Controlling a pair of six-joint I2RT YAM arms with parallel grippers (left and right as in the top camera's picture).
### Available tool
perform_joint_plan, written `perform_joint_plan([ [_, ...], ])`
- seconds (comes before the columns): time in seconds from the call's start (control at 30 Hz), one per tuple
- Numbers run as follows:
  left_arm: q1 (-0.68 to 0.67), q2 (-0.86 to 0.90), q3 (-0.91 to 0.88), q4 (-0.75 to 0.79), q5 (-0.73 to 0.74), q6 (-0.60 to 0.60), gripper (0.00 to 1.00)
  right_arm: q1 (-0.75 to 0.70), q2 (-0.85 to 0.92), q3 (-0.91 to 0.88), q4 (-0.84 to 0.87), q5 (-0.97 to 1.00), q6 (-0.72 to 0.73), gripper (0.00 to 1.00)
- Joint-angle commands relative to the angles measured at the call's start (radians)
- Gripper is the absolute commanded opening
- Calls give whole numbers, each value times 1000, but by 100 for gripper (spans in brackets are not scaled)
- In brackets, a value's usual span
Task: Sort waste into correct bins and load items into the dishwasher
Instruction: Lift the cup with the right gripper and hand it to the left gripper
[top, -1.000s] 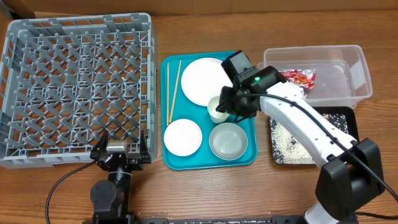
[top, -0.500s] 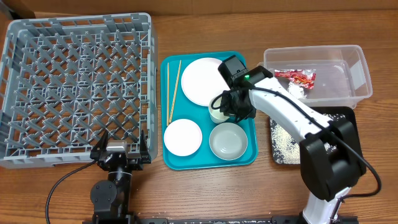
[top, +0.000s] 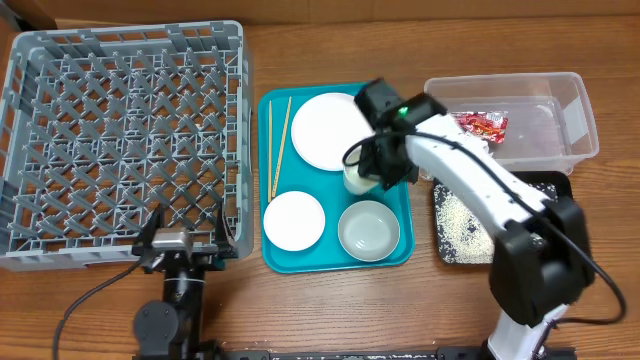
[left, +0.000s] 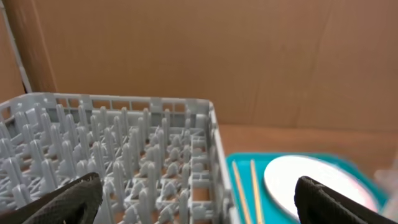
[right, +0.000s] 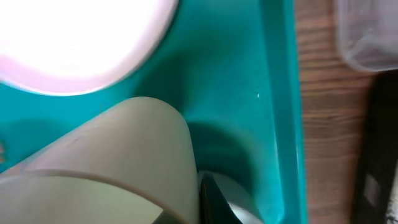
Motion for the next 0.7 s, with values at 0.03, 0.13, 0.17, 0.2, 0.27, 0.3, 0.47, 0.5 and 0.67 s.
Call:
perform_joint_plan([
  [0.03, -6, 59, 195, -98, 32, -172, 100, -44, -169, 136, -11, -116, -65, 4],
  [0.13, -6, 168, 317, -173, 101, -195, 100, -71, -228, 151, 16, -201, -76, 4],
  [0.17, -6, 211, 357, -191, 128, -200, 100, -80, -245, 151, 28, -237, -90, 4],
  [0.2, -6, 256, 398, -207, 154, -213, 100, -88, -257, 151, 36, -267, -91, 4],
  [0.27, -6, 364, 484, -235, 209, -244, 100, -98, -268, 151, 45, -320, -99, 4],
  [0.3, -6, 425, 528, -250, 240, -256, 100, -103, -270, 151, 49, -352, -113, 4],
  [0.47, -6, 738, 739, -335, 487, -281, 100, -109, -270, 151, 73, -404, -121, 4],
  [0.5, -6, 789, 769, -339, 543, -281, 100, -109, -270, 151, 76, -409, -121, 4],
  [0.67, -6, 1029, 866, -322, 858, -348, 100, -109, -270, 151, 78, -415, -121, 4],
])
